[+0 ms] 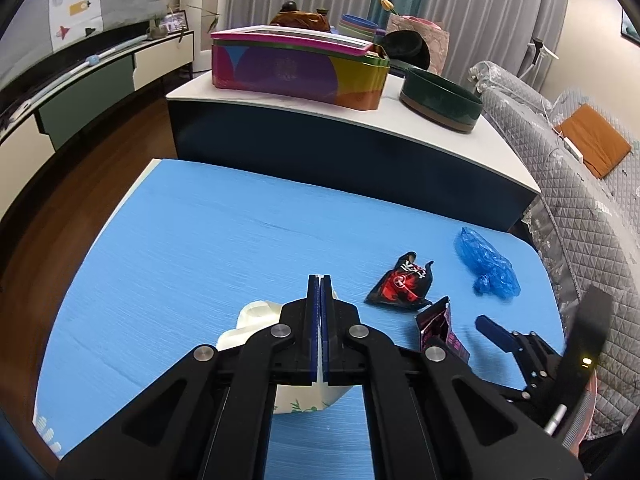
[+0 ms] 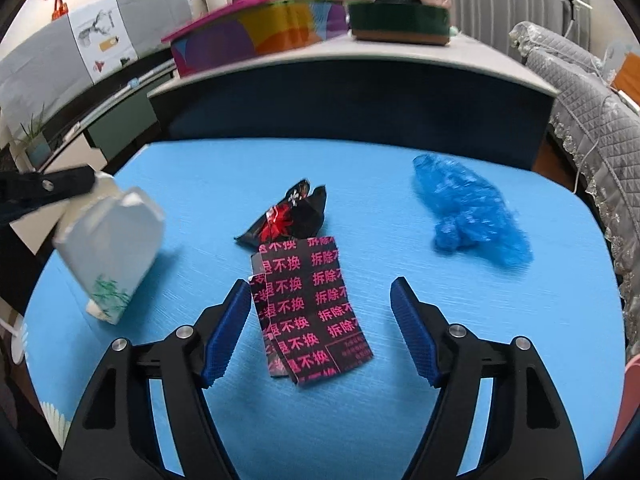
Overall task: Collect trash
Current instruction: 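Grasp the white paper bag with left tool while right tool grasps pink-black packet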
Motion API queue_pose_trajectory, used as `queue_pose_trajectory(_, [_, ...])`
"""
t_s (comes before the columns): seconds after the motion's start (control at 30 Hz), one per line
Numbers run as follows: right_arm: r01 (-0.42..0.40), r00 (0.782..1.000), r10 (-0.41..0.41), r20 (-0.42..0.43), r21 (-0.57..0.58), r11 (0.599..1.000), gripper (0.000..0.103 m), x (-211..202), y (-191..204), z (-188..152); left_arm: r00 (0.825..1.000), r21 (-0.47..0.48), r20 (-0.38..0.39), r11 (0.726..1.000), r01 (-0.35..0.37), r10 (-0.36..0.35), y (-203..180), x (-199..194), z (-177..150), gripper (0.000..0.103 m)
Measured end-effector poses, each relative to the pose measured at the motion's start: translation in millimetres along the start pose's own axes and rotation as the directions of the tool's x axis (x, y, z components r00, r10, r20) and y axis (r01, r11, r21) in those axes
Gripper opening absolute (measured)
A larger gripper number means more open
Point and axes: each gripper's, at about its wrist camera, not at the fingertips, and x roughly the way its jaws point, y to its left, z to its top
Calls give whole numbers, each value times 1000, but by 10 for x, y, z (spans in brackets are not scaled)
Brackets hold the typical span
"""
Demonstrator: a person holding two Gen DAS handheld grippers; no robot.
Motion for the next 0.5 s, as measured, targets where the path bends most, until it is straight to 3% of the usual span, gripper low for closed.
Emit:
queue_pose_trajectory(0.17, [-9,997,8,-77,-15,1000,70,184,1,-4,1000,-3,10,1000,8,-8,38,-37,14,0])
queue_pose_trajectory(0.23, [-3,997,2,-75,-20,1000,54,174,3,-11,1000,2,16,1000,11,-11,30,-52,17,0])
queue_pose_trajectory(0.5, [3,999,-4,-35,-30,1000,53,-191,-81,-20,999,40,40,999,19,-20,-63,-105,6,0])
